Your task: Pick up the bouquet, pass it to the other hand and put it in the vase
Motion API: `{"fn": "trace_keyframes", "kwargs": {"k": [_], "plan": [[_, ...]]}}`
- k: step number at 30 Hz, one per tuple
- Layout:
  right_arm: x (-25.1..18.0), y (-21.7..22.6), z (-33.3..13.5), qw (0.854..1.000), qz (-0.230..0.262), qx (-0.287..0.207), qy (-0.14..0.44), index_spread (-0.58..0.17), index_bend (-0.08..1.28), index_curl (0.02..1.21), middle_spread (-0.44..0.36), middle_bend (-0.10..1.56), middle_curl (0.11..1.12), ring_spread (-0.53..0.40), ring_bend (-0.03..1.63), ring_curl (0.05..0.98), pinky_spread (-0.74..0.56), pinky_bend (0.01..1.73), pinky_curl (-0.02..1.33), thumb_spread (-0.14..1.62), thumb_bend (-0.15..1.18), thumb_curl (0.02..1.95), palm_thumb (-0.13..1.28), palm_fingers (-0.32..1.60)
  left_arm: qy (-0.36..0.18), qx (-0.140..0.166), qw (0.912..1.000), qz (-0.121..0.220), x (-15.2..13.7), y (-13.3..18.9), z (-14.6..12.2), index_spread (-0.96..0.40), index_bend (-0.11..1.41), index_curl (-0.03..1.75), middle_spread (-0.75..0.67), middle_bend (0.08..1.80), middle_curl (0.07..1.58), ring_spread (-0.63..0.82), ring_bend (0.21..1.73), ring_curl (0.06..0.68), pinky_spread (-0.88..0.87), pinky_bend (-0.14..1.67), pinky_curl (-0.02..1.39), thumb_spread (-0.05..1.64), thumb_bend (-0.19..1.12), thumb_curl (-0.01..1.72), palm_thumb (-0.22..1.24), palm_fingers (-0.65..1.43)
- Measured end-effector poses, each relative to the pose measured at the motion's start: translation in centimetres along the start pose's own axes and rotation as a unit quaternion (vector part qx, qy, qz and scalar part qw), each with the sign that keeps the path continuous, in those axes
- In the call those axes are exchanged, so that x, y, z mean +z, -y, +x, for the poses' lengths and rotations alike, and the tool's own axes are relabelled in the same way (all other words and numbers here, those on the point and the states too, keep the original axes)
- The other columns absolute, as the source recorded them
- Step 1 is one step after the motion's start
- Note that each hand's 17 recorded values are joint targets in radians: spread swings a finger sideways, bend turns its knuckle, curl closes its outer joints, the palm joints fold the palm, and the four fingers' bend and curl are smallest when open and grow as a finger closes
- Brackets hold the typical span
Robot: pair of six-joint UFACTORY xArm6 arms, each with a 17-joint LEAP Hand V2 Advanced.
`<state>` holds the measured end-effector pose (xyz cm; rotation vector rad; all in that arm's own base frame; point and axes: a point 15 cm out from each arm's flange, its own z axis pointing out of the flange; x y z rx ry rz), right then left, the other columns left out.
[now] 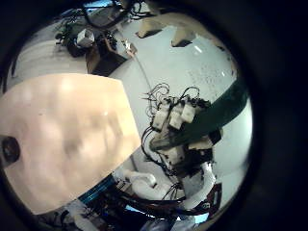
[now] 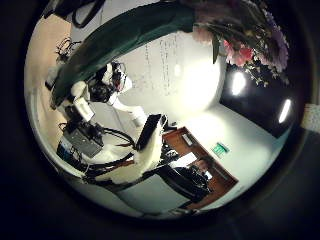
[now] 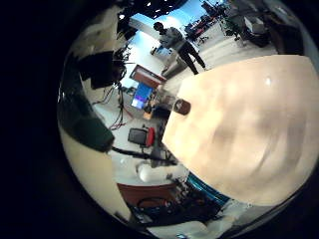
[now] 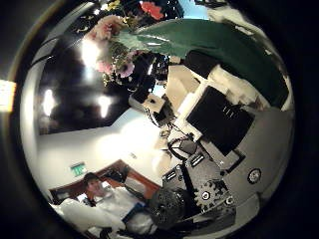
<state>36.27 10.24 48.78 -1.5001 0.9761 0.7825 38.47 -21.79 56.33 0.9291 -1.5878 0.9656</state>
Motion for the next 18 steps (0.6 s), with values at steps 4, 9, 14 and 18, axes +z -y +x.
{"fn": "trace_keyframes", "kwargs": {"k": [4,9,14,18], "plan": [[0.5,-0.5,0.3,1.000,-0.015,0.001,-0.008,-0.220,1.21,0.81,-0.104,1.40,0.71,-0.179,1.47,0.674,-0.22,1.24,0.86,0.86,-0.01,1.13,1.14,1.16,-0.019,0.002,0.9998,-0.008,-0.2,0.0,0.6,0.15,0.17,0.33,0.26,0.27,0.38,0.48,0.55,0.185,0.51,0.43,0.15,1.05,-0.03,0.32,0.30,0.23],[1.3,-0.9,0.2,1.000,-0.028,0.001,-0.008,-0.219,1.21,0.80,-0.104,1.40,0.71,-0.179,1.47,0.675,-0.22,1.23,0.88,0.87,0.00,1.13,1.14,1.16,-0.036,0.006,0.9993,-0.002,-0.5,0.4,1.3,0.12,0.19,0.35,0.19,0.27,0.38,0.40,0.59,0.186,0.41,0.46,0.14,1.04,-0.02,0.33,0.34,0.37],[2.3,-1.4,0.2,0.999,-0.046,0.001,-0.010,-0.219,1.21,0.80,-0.104,1.40,0.71,-0.179,1.47,0.676,-0.21,1.23,0.89,0.87,-0.01,1.14,1.14,1.16,-0.060,-0.005,0.9982,0.001,-0.6,1.2,1.3,0.05,0.19,0.38,0.08,0.35,0.42,0.23,0.62,0.196,0.21,0.52,0.14,1.04,-0.01,0.35,0.41,0.52],[3.0,-1.6,0.2,0.998,-0.057,0.002,-0.008,-0.214,1.21,0.80,-0.104,1.40,0.71,-0.178,1.47,0.675,-0.22,1.22,0.90,0.87,0.00,1.15,1.14,1.16,-0.069,-0.012,0.9975,0.001,-0.6,1.7,0.8,-0.05,0.13,0.38,-0.07,0.53,0.50,-0.06,0.82,0.245,-0.08,0.74,0.17,1.04,-0.01,0.36,0.47,0.89]]}}
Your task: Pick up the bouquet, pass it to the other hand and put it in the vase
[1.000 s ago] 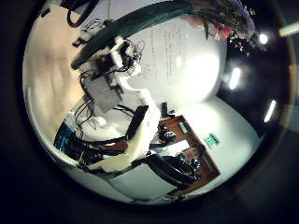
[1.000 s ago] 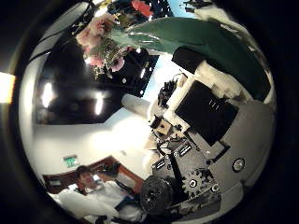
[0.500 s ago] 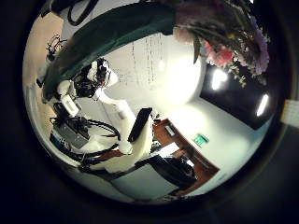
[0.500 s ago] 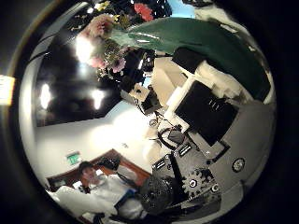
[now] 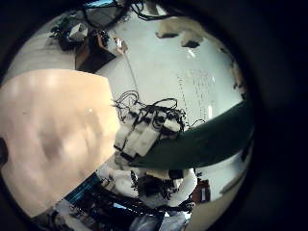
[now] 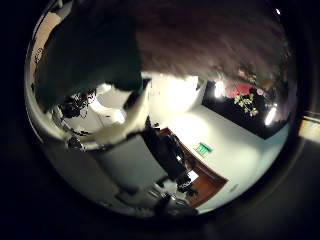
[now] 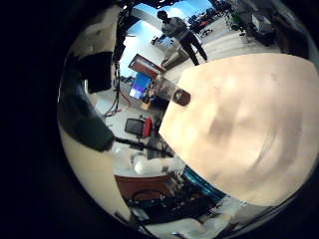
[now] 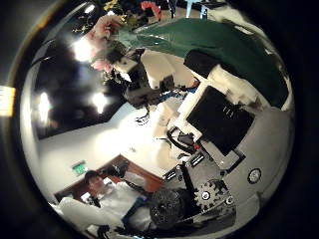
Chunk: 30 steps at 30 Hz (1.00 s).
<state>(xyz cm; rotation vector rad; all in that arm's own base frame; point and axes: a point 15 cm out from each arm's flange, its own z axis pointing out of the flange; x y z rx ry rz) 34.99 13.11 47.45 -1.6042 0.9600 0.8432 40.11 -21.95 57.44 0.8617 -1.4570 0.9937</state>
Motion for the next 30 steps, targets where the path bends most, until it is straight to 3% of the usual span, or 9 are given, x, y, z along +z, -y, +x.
{"fn": "trace_keyframes", "kwargs": {"k": [4,8,11,13,18,20,21,24,30], "plan": [[0.0,0.0,0.7,1.000,0.001,0.006,-0.013,-0.213,1.21,0.80,-0.103,1.41,0.71,-0.179,1.47,0.675,-0.22,1.22,0.91,0.87,-0.01,1.15,1.14,1.15,-0.016,0.001,0.9999,0.000,0.2,0.4,0.2,-0.19,0.21,0.42,-0.25,0.72,0.62,-0.29,1.09,0.369,-0.30,1.04,0.29,1.07,0.08,0.42,0.69,1.25],[-0.3,0.4,1.9,0.999,0.011,0.012,-0.034,-0.213,1.22,0.80,-0.107,1.41,0.71,-0.183,1.46,0.677,-0.21,1.22,0.92,0.88,-0.02,1.13,1.11,1.14,-0.052,0.018,0.9980,0.031,-0.4,1.1,1.3,-0.34,0.42,0.54,-0.36,0.93,0.74,-0.37,1.26,0.460,-0.39,1.26,0.39,1.10,0.14,0.50,0.83,1.31],[-0.6,1.1,2.4,0.999,0.025,0.013,-0.043,-0.218,1.17,0.80,-0.112,1.38,0.69,-0.187,1.43,0.665,-0.24,1.20,0.90,0.92,-0.05,1.04,0.99,1.11,-0.049,0.033,0.9961,0.065,-0.7,1.6,1.7,-0.44,0.58,0.65,-0.41,1.04,0.79,-0.40,1.35,0.506,-0.42,1.38,0.45,1.11,0.15,0.54,0.87,1.26],[-0.6,1.1,2.5,0.999,0.028,0.018,-0.043,-0.235,1.07,0.78,-0.116,1.32,0.67,-0.191,1.41,0.643,-0.27,1.16,0.86,0.94,-0.05,0.98,0.93,1.05,-0.047,0.049,0.9951,0.072,-0.8,1.6,1.8,-0.49,0.67,0.71,-0.43,1.11,0.81,-0.41,1.40,0.531,-0.43,1.43,0.49,1.11,0.15,0.56,0.89,1.21],[0.0,-0.2,3.8,0.998,0.031,0.046,-0.027,-0.296,0.64,0.70,-0.144,1.11,0.62,-0.238,1.40,0.621,-0.43,1.14,0.80,0.99,-0.04,0.83,0.84,0.53,-0.033,0.084,0.9918,0.090,-2.3,1.4,3.1,-0.57,0.77,0.83,-0.45,1.20,0.85,-0.41,1.47,0.576,-0.43,1.51,0.55,1.13,0.14,0.61,0.91,1.13],[0.2,-0.4,3.9,0.998,0.033,0.050,-0.025,-0.306,0.54,0.67,-0.145,1.03,0.60,-0.244,1.36,0.603,-0.43,1.13,0.79,1.00,-0.04,0.80,0.82,0.35,-0.024,0.101,0.9896,0.100,-3.3,1.4,4.2,-0.60,0.79,0.87,-0.45,1.23,0.85,-0.41,1.49,0.588,-0.43,1.53,0.57,1.13,0.13,0.63,0.91,1.11],[0.2,-0.5,3.9,0.998,0.034,0.050,-0.023,-0.317,0.49,0.63,-0.139,0.95,0.57,-0.245,1.32,0.583,-0.39,1.08,0.77,1.01,-0.04,0.76,0.81,0.21,-0.020,0.107,0.9885,0.105,-3.8,1.3,4.6,-0.61,0.80,0.89,-0.45,1.24,0.85,-0.41,1.49,0.593,-0.43,1.54,0.58,1.13,0.12,0.64,0.91,1.10],[0.2,-0.5,3.7,0.998,0.035,0.047,-0.023,-0.327,0.46,0.57,-0.112,0.83,0.52,-0.213,1.19,0.524,-0.24,0.98,0.73,1.01,-0.03,0.71,0.79,0.04,-0.004,0.128,0.9840,0.124,-5.6,1.2,6.1,-0.63,0.80,0.94,-0.45,1.27,0.86,-0.41,1.50,0.603,-0.43,1.54,0.61,1.13,0.12,0.66,0.92,1.08],[0.2,-0.5,3.4,0.998,0.036,0.044,-0.025,-0.350,0.45,0.50,-0.075,0.67,0.44,-0.108,0.96,0.414,0.06,0.84,0.64,1.01,-0.03,0.64,0.78,-0.01,0.041,0.178,0.9708,0.155,-8.6,0.6,9.8,-0.66,0.79,1.02,-0.45,1.29,0.85,-0.41,1.51,0.616,-0.43,1.54,0.65,1.14,0.10,0.70,0.93,1.06]]}}
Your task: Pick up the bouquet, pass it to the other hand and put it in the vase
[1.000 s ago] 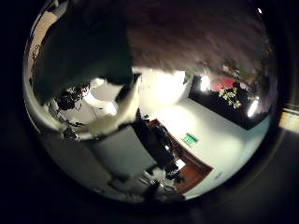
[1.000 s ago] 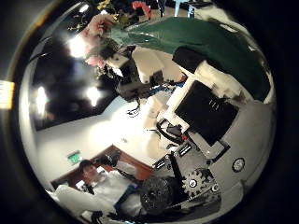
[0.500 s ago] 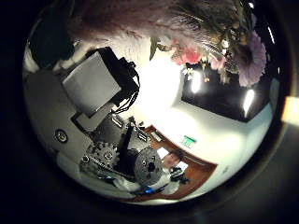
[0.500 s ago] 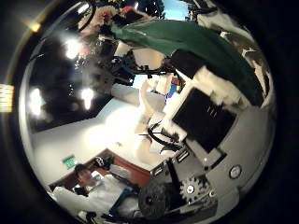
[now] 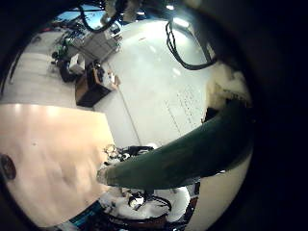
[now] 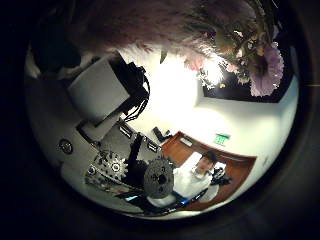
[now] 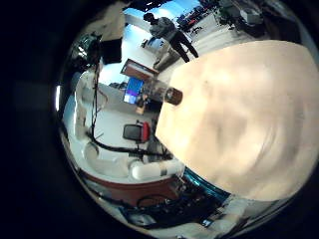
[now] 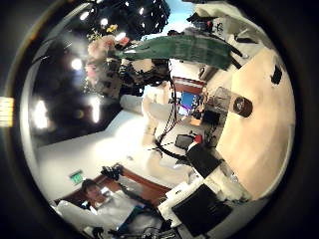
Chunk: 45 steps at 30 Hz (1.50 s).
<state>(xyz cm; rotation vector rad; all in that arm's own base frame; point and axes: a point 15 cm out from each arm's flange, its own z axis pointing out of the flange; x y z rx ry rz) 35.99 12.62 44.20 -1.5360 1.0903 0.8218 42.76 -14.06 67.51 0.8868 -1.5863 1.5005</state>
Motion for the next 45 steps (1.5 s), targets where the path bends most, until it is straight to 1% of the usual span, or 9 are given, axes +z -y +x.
{"fn": "trace_keyframes", "kwargs": {"k": [2,6,11,14,18,22,26,37,45], "plan": [[0.0,0.1,-0.3,1.000,0.004,-0.003,0.003,-0.374,0.42,0.47,-0.079,0.59,0.41,-0.055,0.88,0.376,0.18,0.79,0.60,1.01,-0.03,0.61,0.78,-0.05,0.012,0.007,0.9999,0.007,-0.8,0.1,0.4,-0.67,0.78,1.04,-0.45,1.30,0.85,-0.41,1.51,0.619,-0.43,1.54,0.66,1.14,0.09,0.71,0.93,1.06],[0.2,-0.2,0.3,1.000,0.006,0.009,0.011,-0.393,0.32,0.43,-0.073,0.48,0.37,0.026,0.77,0.326,0.29,0.72,0.54,1.00,-0.03,0.58,0.78,-0.07,0.031,0.024,0.9988,0.027,-2.9,0.6,1.2,-0.69,0.77,1.09,-0.45,1.30,0.84,-0.41,1.50,0.625,-0.43,1.53,0.68,1.14,0.08,0.73,0.94,1.05],[0.4,-0.5,0.7,1.000,0.006,0.016,0.014,-0.390,0.20,0.38,-0.027,0.35,0.33,0.100,0.65,0.280,0.35,0.64,0.47,1.00,-0.03,0.55,0.78,-0.06,0.066,0.037,0.9956,0.056,-6.5,0.7,1.3,-0.70,0.74,1.13,-0.44,1.31,0.84,-0.41,1.50,0.631,-0.44,1.51,0.71,1.15,0.06,0.75,0.94,1.06],[0.4,-0.5,0.8,1.000,0.007,0.017,0.015,-0.385,0.17,0.36,-0.006,0.30,0.32,0.126,0.60,0.262,0.36,0.60,0.44,1.00,-0.02,0.53,0.78,-0.04,0.086,0.045,0.9920,0.080,-9.3,0.8,1.2,-0.71,0.73,1.15,-0.44,1.31,0.83,-0.41,1.49,0.632,-0.44,1.50,0.72,1.15,0.05,0.76,0.94,1.06],[0.4,-0.3,0.6,1.000,0.010,0.017,0.020,-0.381,0.16,0.34,0.005,0.26,0.32,0.143,0.57,0.248,0.38,0.58,0.41,1.00,-0.03,0.52,0.78,-0.01,0.100,0.051,0.9887,0.099,-11.7,0.7,1.1,-0.71,0.72,1.17,-0.44,1.31,0.83,-0.41,1.49,0.634,-0.44,1.49,0.74,1.15,0.04,0.77,0.94,1.06],[0.5,-0.4,0.7,1.000,0.010,0.021,0.020,-0.382,0.16,0.32,0.009,0.24,0.32,0.149,0.55,0.242,0.38,0.57,0.40,1.00,-0.02,0.51,0.78,0.00,0.122,0.060,0.9829,0.125,-15.1,0.2,0.9,-0.72,0.71,1.20,-0.44,1.31,0.82,-0.41,1.48,0.636,-0.44,1.48,0.75,1.15,0.03,0.78,0.94,1.07],[0.6,-0.6,0.8,0.999,0.010,0.025,0.021,-0.378,0.16,0.31,0.011,0.23,0.32,0.153,0.53,0.236,0.39,0.56,0.38,1.00,-0.02,0.50,0.79,0.02,0.134,0.046,0.9812,0.131,-17.7,-0.7,-0.5,-0.73,0.70,1.21,-0.44,1.31,0.82,-0.42,1.48,0.638,-0.45,1.47,0.77,1.15,0.02,0.79,0.95,1.07],[0.9,-1.3,1.6,0.999,0.009,0.039,0.027,-0.374,0.16,0.29,0.012,0.20,0.33,0.156,0.50,0.232,0.39,0.53,0.35,1.00,-0.02,0.49,0.79,0.06,0.158,0.032,0.9720,0.171,-25.1,-4.0,-0.9,-0.74,0.68,1.24,-0.44,1.31,0.81,-0.42,1.47,0.644,-0.45,1.44,0.81,1.15,0.00,0.81,0.96,1.07],[0.9,-1.3,1.5,0.999,0.008,0.037,0.027,-0.373,0.16,0.28,0.019,0.19,0.33,0.157,0.48,0.233,0.39,0.53,0.33,1.00,-0.02,0.49,0.79,0.07,0.170,0.022,0.9690,0.178,-27.2,-5.4,-1.7,-0.74,0.67,1.26,-0.44,1.31,0.81,-0.42,1.46,0.648,-0.46,1.42,0.83,1.14,0.00,0.82,0.96,1.08]]}}
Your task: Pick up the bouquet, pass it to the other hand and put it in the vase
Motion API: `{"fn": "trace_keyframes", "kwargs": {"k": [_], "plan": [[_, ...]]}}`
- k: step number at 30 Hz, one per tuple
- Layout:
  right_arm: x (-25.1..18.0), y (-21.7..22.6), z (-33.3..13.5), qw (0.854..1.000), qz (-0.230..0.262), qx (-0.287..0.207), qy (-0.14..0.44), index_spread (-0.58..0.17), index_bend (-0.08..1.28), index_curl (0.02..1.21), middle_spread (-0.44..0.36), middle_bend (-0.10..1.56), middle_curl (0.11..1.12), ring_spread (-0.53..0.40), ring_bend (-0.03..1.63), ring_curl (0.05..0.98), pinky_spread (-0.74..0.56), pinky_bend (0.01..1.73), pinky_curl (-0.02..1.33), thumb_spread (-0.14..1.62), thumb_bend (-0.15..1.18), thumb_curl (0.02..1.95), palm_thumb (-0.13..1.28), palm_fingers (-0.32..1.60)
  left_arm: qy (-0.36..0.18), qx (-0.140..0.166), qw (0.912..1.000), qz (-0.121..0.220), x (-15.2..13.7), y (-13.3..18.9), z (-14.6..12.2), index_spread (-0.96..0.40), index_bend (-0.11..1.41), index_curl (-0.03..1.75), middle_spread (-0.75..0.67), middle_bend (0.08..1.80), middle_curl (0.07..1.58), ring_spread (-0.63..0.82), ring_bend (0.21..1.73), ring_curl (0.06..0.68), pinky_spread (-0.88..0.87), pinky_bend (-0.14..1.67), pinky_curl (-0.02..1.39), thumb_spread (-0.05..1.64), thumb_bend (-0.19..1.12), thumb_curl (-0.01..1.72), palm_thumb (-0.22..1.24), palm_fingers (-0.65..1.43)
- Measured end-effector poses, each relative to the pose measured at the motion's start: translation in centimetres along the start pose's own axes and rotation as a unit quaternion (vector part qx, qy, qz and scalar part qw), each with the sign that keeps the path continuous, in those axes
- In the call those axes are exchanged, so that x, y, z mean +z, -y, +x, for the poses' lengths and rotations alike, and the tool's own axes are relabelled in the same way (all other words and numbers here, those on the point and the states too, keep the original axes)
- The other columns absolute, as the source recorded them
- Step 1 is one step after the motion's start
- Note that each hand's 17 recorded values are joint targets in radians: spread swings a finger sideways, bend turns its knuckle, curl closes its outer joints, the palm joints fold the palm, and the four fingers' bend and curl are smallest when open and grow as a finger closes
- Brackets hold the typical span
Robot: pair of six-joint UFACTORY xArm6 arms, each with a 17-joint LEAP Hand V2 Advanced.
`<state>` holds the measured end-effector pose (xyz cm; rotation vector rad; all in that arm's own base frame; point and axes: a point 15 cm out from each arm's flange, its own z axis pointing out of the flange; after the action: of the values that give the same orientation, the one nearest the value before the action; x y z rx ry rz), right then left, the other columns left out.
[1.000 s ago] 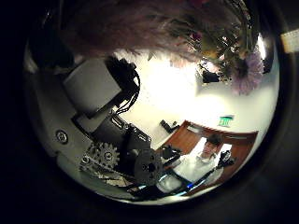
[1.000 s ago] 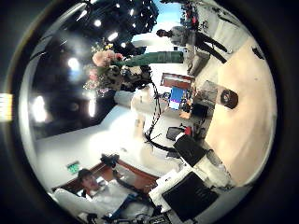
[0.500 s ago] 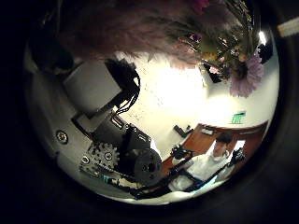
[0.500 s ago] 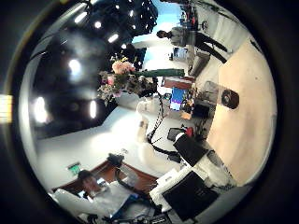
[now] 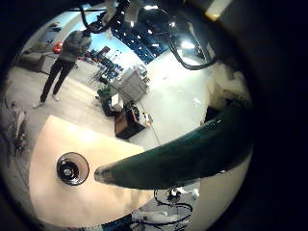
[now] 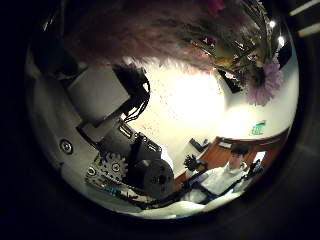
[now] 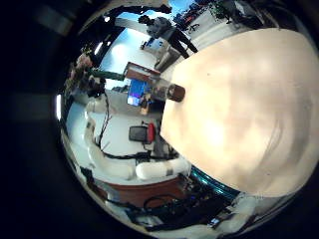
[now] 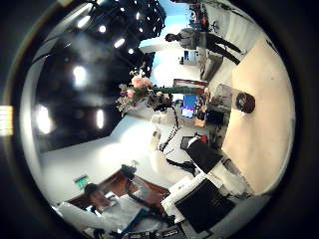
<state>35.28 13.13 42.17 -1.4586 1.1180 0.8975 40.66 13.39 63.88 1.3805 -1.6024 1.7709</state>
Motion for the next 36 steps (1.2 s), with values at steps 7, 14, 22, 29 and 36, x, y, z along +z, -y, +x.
{"fn": "trace_keyframes", "kwargs": {"k": [7,14,22,29,36], "plan": [[0.0,-0.1,-0.2,1.000,0.001,-0.003,-0.001,-0.375,0.16,0.27,0.025,0.19,0.33,0.158,0.47,0.232,0.39,0.52,0.32,0.99,-0.02,0.49,0.79,0.08,0.007,-0.005,1.0000,-0.001,-1.0,-0.4,-1.4,-0.74,0.66,1.26,-0.44,1.31,0.81,-0.42,1.46,0.652,-0.47,1.41,0.85,1.14,0.00,0.82,0.96,1.08],[-0.1,-0.2,-0.2,1.000,0.003,-0.003,-0.002,-0.369,0.16,0.27,0.025,0.19,0.33,0.158,0.47,0.232,0.39,0.52,0.31,0.99,-0.02,0.49,0.79,0.09,0.005,-0.011,0.9999,0.001,-1.3,-0.4,-2.6,-0.75,0.66,1.27,-0.44,1.31,0.80,-0.42,1.46,0.655,-0.47,1.40,0.86,1.14,-0.01,0.83,0.96,1.08],[-0.2,-0.2,-0.2,1.000,0.004,-0.004,-0.002,-0.366,0.16,0.28,0.026,0.19,0.33,0.158,0.46,0.232,0.39,0.51,0.30,0.99,-0.02,0.49,0.80,0.10,0.008,-0.016,0.9998,0.010,-1.3,-0.9,-4.2,-0.75,0.65,1.28,-0.44,1.31,0.80,-0.42,1.46,0.658,-0.48,1.38,0.88,1.14,0.00,0.83,0.96,1.08],[-0.2,-0.2,-0.1,1.000,0.004,-0.003,-0.003,-0.367,0.16,0.28,0.026,0.19,0.33,0.159,0.46,0.235,0.39,0.51,0.29,0.99,-0.02,0.49,0.80,0.11,0.015,-0.032,0.9989,0.029,-1.1,-1.2,-6.9,-0.76,0.64,1.29,-0.44,1.31,0.80,-0.42,1.46,0.659,-0.49,1.37,0.89,1.15,0.00,0.83,0.96,1.08],[-0.2,-0.2,-0.2,1.000,0.004,-0.002,-0.002,-0.365,0.17,0.28,0.026,0.19,0.32,0.159,0.45,0.234,0.39,0.51,0.29,1.00,-0.02,0.49,0.80,0.12,0.021,-0.030,0.9987,0.035,-0.5,-0.8,-8.3,-0.76,0.64,1.29,-0.44,1.31,0.80,-0.42,1.45,0.663,-0.49,1.37,0.90,1.16,-0.01,0.83,0.97,1.08]]}}
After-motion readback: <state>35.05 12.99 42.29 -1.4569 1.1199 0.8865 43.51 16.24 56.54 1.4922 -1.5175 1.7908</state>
